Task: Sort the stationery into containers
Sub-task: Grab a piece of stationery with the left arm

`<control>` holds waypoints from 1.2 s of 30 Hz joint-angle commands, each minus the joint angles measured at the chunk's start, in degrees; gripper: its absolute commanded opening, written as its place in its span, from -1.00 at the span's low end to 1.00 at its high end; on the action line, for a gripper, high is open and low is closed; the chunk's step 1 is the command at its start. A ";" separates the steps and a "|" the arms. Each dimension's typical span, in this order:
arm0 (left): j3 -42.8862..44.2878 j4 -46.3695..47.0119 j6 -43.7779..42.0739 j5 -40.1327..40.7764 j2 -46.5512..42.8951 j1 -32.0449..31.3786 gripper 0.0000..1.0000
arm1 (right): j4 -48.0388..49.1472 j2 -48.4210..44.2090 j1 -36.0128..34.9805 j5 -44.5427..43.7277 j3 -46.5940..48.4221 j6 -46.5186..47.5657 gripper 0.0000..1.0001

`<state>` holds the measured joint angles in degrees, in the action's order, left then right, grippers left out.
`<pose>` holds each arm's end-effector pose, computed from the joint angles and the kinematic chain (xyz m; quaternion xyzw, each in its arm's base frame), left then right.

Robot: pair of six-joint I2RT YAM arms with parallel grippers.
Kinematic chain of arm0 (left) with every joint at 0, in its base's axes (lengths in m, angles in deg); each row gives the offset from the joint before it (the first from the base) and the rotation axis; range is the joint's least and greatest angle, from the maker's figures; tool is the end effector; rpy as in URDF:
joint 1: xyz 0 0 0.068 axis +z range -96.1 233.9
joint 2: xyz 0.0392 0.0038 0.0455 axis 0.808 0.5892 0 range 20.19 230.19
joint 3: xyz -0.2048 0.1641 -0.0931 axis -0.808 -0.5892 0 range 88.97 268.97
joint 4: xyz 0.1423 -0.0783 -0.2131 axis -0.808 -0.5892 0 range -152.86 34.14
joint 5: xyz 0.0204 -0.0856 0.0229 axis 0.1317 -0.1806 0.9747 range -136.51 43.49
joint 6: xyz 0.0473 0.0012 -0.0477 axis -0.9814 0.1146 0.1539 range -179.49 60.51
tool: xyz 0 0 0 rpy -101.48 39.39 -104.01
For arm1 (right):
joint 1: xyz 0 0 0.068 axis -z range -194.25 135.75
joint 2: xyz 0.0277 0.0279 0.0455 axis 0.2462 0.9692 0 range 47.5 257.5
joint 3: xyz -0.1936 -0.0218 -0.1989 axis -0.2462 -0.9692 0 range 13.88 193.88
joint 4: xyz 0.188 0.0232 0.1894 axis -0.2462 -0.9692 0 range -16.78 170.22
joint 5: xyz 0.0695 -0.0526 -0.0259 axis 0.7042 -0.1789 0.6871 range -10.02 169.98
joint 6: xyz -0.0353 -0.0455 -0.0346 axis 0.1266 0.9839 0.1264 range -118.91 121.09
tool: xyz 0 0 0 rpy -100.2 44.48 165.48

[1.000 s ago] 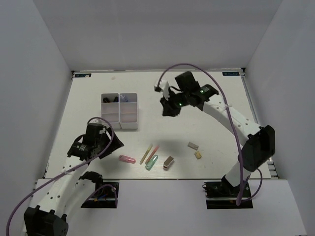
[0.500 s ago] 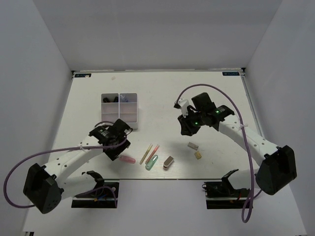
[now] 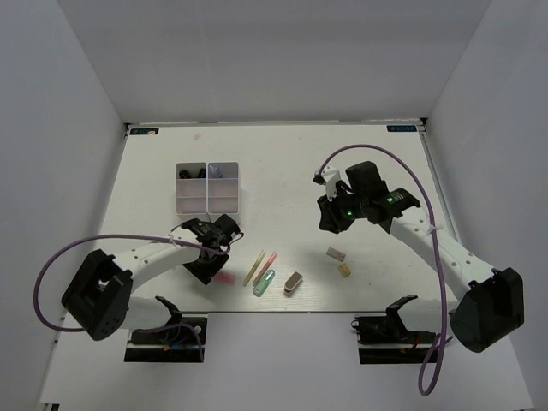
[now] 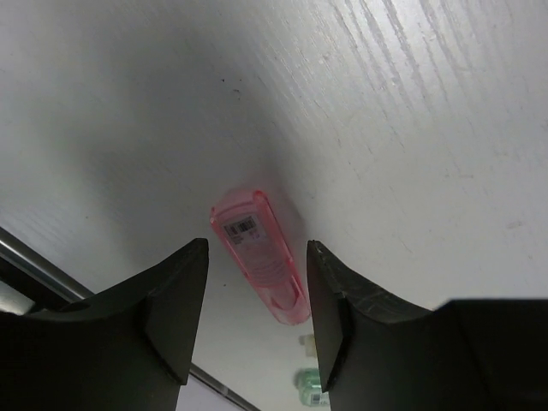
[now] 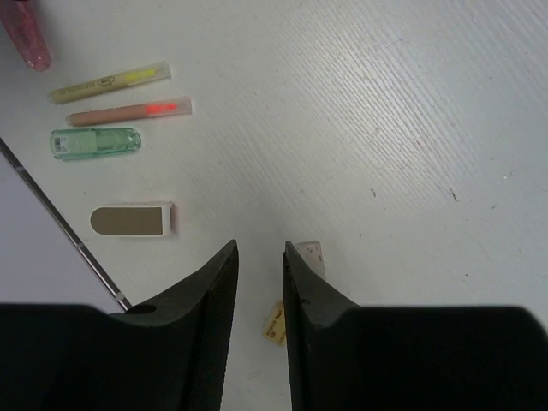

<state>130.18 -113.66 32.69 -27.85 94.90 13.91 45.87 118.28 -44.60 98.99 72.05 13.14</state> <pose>0.1560 -0.1084 0.1600 -0.4323 0.8870 0.0759 0.1436 0.2287 0.1541 0.2807 -0.3882 0.8336 0.2092 0.3328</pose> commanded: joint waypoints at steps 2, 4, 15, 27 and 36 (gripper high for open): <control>0.27 2.43 3.44 0.68 2.01 -0.27 0.20 | 1.83 -2.14 1.17 1.03 -0.86 -0.72 -0.37; 0.01 2.95 3.79 0.59 2.88 -0.27 0.20 | 2.09 -2.32 1.61 1.03 -1.04 -0.63 -0.37; -0.87 2.60 3.53 -0.20 6.41 0.26 -0.17 | 1.92 -3.29 3.54 3.32 -1.31 -1.16 -0.37; -2.45 5.06 2.04 -2.57 9.31 0.17 -0.09 | 1.57 -4.25 5.56 5.08 -1.31 -1.33 -0.37; 3.43 1.91 -6.65 0.58 5.88 -0.18 -0.69 | 1.30 -4.43 6.79 6.48 -1.48 -1.51 -0.37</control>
<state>131.42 -111.06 30.84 -28.44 101.88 14.04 46.35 115.33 -38.31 103.77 71.09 11.99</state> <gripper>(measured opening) 0.400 0.311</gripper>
